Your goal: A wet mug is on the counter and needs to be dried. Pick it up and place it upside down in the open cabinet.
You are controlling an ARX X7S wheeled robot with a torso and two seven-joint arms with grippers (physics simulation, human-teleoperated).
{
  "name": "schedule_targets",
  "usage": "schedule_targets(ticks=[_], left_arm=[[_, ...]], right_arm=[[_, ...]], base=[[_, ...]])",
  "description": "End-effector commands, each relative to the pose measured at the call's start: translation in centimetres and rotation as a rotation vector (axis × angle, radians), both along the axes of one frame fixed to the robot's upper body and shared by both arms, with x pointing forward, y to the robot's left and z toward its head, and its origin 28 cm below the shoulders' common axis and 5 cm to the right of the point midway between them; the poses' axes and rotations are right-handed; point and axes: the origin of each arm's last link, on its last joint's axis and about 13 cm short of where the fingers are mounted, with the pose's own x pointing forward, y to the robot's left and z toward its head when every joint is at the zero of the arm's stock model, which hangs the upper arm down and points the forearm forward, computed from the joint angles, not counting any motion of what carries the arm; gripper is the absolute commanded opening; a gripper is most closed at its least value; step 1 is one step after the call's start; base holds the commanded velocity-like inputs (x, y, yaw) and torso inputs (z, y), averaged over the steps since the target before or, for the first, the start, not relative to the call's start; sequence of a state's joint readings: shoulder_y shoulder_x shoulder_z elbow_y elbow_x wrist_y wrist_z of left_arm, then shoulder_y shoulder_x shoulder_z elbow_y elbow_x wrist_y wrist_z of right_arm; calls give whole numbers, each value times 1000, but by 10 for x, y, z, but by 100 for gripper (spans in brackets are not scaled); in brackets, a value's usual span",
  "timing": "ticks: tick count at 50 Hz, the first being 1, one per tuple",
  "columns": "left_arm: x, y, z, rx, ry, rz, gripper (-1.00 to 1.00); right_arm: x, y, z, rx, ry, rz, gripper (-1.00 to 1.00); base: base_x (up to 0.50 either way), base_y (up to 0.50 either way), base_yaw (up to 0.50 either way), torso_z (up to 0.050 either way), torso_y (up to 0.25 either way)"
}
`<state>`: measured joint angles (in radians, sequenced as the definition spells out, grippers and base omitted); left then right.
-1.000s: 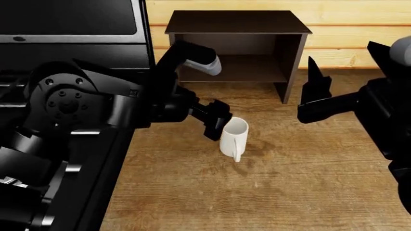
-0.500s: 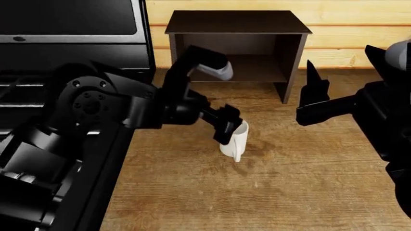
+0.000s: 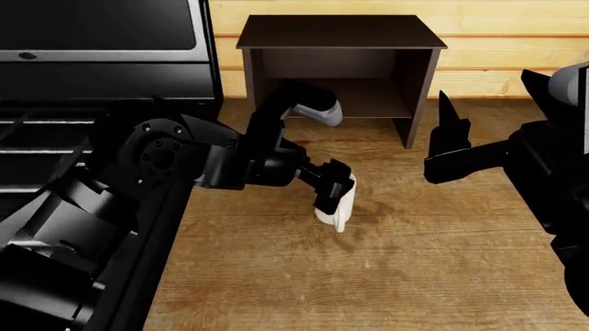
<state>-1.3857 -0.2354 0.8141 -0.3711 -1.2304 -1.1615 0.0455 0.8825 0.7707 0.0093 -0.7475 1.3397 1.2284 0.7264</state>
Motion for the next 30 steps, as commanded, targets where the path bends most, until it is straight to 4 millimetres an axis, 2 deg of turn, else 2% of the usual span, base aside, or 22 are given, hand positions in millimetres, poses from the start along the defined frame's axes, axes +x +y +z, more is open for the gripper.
schedule_targets(ticks=[1,30], left_arm=[[4,-4,-5,1,12,-11,100],[13,-7,-29,-4,96,-4,100]], right_arm=[[-1,-1,-2,1,5,-3,100],[2,-1,-8,-2,23,-1,100]], base=[[0,0,0,0,0],[0,0,0,0,0]])
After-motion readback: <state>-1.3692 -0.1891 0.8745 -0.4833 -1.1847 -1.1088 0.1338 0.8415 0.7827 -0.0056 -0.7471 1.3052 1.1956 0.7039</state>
